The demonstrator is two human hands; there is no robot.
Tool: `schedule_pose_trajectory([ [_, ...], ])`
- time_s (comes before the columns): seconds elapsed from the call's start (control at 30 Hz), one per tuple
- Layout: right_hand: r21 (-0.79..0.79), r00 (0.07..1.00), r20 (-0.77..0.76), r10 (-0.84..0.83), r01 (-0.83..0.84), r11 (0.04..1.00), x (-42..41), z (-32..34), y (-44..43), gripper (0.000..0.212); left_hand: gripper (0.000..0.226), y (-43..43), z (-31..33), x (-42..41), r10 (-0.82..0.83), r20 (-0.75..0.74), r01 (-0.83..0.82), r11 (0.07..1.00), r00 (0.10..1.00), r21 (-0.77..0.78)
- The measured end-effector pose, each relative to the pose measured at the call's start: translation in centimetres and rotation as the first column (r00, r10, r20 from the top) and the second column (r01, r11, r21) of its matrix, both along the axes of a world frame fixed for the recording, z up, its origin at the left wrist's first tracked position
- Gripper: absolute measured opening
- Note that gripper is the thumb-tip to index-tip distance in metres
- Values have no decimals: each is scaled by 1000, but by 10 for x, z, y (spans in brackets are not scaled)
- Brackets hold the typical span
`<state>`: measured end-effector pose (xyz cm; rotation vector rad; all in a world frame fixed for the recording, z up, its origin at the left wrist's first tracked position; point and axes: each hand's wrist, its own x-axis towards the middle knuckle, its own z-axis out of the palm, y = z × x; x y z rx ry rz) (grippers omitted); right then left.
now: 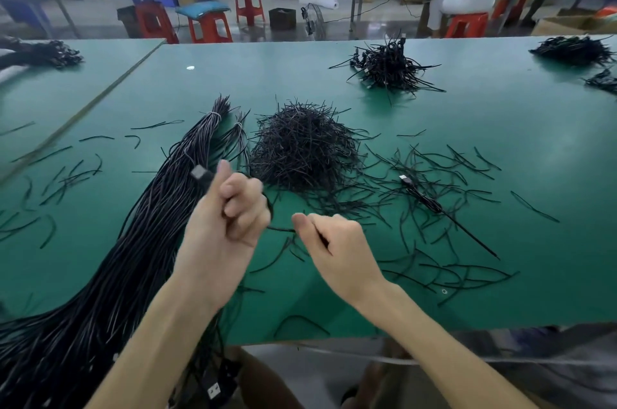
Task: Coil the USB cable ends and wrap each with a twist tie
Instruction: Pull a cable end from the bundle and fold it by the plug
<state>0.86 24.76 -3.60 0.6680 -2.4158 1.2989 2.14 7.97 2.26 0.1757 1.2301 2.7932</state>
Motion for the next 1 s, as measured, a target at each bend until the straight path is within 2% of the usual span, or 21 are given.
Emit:
schedule_pose_trajectory([
  [0.07,99,994,-102,-28,38,994,-9,4,7,50,50,-1,-1,6,-115,-41,101,960,993,-260],
  [0.13,172,970,-228,-85,126,977,-16,11,10,51,54,3,-5,12,-209,-96,118,812,973,-571],
  [0.2,204,928,-331,-174,250,946,-21,19,10,51,53,9,-12,16,-316,-162,43,554,935,-831],
  [0.27,216,919,-319,-233,310,926,-23,25,9,54,48,14,-19,18,-429,-167,-99,176,888,-979],
  [0.3,216,938,-253,-239,295,931,-23,27,9,56,39,14,-23,16,-455,-162,-189,-14,876,-982],
  [0.33,199,959,-155,-237,266,943,-22,27,9,59,30,14,-27,12,-458,-171,-267,-152,872,-952],
  [0.37,152,971,-42,-234,237,959,-21,25,9,60,23,13,-31,8,-421,-204,-314,-211,884,-926],
  [0.4,83,974,65,-219,213,973,-20,24,8,61,17,12,-34,5,-359,-250,-334,-194,899,-922],
  [0.43,9,970,145,-196,197,980,-16,23,7,62,15,12,-38,1,-295,-286,-331,-112,911,-937],
  [0.53,-162,958,242,-152,194,968,-3,26,-2,55,20,15,-40,1,-164,-303,-248,292,939,-924],
  [0.57,-208,958,256,-132,187,960,1,27,-5,51,22,16,-39,3,-136,-314,-244,375,940,-894],
  [0.63,-240,964,250,-94,156,958,9,26,-10,45,33,19,-39,3,-45,-344,-282,477,938,-832],
  [0.7,-184,969,237,-66,111,977,17,22,-20,46,39,22,-38,5,96,-318,-312,583,943,-750],
  [0.8,-164,962,271,-18,64,984,26,16,-33,43,45,32,-39,12,273,-90,-275,777,958,-567],
  [0.9,-178,948,319,17,42,983,23,13,-34,35,44,36,-34,11,337,94,-272,871,937,-409],
  [1.0,-97,923,385,-4,45,994,20,9,-31,35,38,25,-29,2,337,134,-303,926,932,-225],
])
